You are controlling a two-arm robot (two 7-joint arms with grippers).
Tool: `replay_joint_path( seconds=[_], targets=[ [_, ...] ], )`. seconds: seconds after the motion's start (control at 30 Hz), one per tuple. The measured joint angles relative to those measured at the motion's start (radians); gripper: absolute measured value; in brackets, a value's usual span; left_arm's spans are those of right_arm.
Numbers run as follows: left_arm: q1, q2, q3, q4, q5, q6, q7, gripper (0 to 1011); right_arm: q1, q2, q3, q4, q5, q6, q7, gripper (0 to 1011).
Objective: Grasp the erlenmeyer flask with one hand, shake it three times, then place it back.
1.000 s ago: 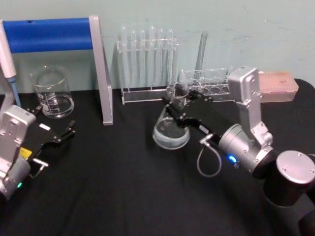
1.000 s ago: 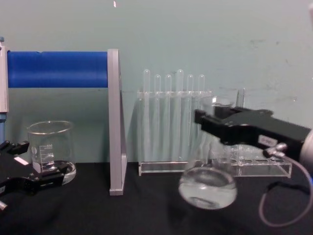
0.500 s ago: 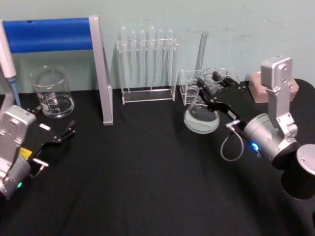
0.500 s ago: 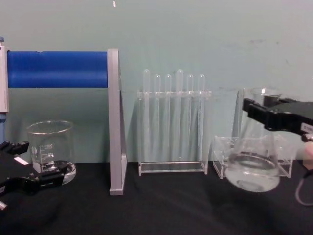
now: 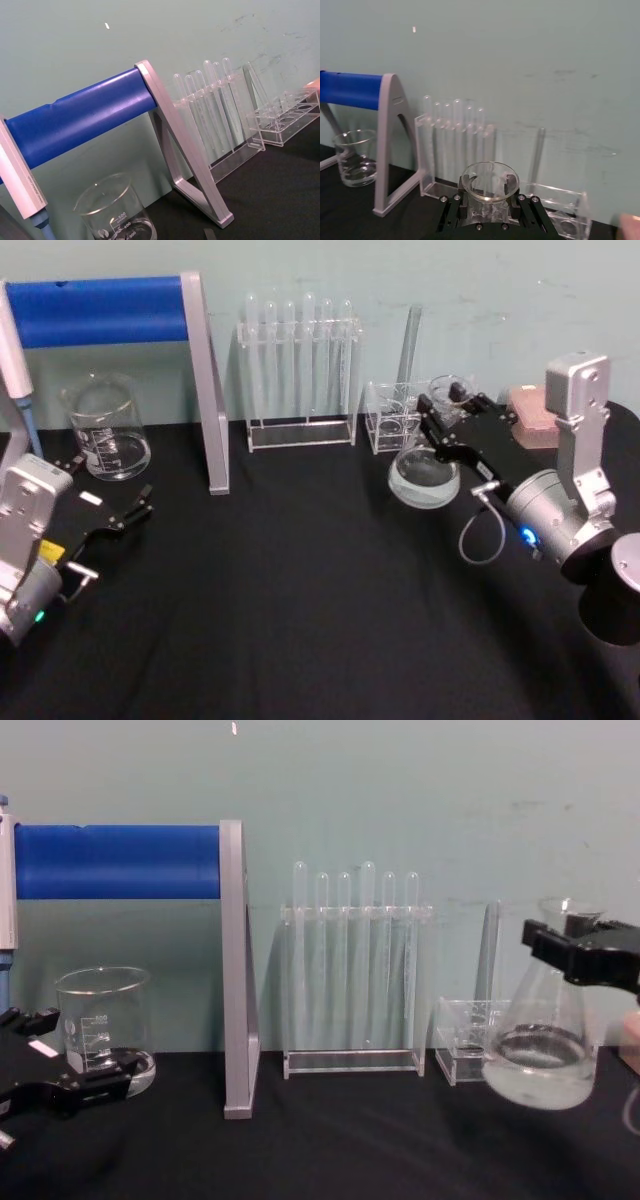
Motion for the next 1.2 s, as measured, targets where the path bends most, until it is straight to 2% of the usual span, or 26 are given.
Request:
replay_joint_path(
  seconds=[0.3,0.77,1.2],
  targets=[
    [0.000,0.000,0.000,0.000,0.000,0.000,0.000,1001,-0.005,-0.007,-0.047,-0.012,-0.007,0.009,0.047,449],
    [0.000,0.000,0.000,0.000,0.000,0.000,0.000,1001,-0.012,0.004,-0.173,-0.050,-0.002,0.017,0.146,450],
    [0.000,0.000,0.000,0.000,0.000,0.000,0.000,1001,-0.011,0.029,-0.259,-0.075,0.015,0.015,0.201,449]
  ],
)
